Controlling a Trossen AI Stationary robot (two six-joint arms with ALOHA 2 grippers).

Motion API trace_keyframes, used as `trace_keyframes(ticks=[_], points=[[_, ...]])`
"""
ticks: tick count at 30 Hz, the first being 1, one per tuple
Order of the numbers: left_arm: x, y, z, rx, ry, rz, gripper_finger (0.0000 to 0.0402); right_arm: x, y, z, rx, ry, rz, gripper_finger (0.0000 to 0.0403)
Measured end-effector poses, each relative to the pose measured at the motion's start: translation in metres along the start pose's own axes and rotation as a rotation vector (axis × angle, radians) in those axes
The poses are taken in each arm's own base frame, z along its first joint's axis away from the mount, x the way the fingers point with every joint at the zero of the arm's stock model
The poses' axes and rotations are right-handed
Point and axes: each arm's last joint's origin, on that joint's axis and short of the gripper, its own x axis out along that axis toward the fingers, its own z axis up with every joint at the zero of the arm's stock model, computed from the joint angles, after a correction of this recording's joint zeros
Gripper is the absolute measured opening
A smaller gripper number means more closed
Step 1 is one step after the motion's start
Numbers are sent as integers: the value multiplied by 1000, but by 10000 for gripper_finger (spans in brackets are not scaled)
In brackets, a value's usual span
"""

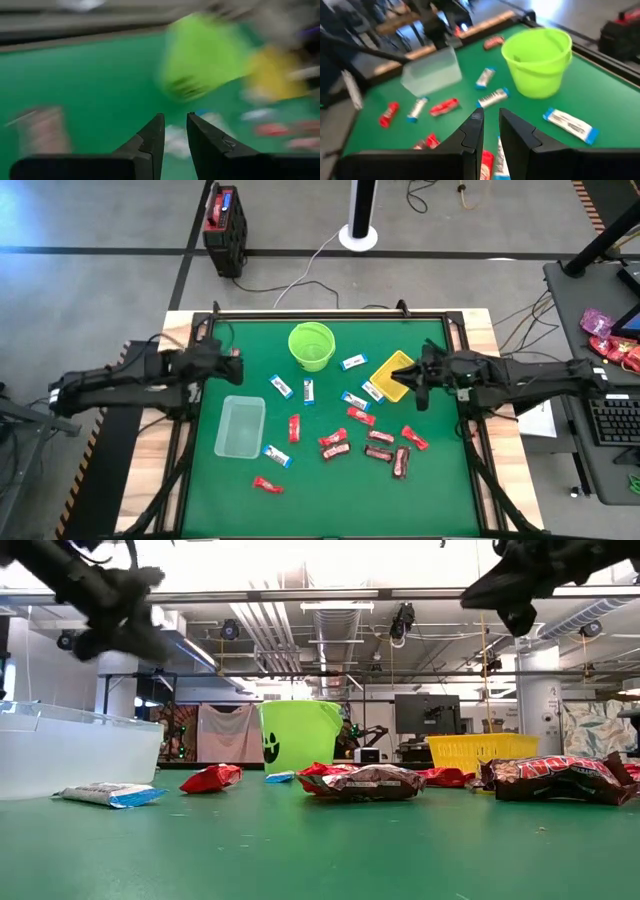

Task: Sort candy by brand, put in halloween buckets
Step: Put the brown chocolate bar into the green bucket

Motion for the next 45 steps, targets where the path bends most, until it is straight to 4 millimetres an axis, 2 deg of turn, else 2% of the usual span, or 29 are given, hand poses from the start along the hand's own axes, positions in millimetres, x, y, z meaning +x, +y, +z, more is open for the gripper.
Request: trace_keyframes(ticks=[3,5,10,14,17,21,30,39,42,45], points=[[-1,3,1,-2,137,292,66,7,2,2,-33,32,-12,52],[3,0,3,1,194,406,69,12,3,2,-53,50,-18,52],[34,-13,6,57,217,479,98,23,4,1,-64,84,-31,52],[63,-13,11,70,241,495,137,29,4,-1,-68,109,-40,52],[81,-1,17,63,298,571,161,31,3,-2,-63,117,-43,52],[99,17,23,70,373,661,173,30,3,-3,-44,120,-45,52],[134,34,33,88,450,595,155,31,3,-3,-43,121,-45,52],[159,43,22,110,552,652,133,31,3,-3,-43,122,-45,52],[165,45,17,121,586,668,116,31,3,-3,-43,122,-45,52],[170,46,14,131,610,682,80,31,3,-3,-43,123,-45,52]])
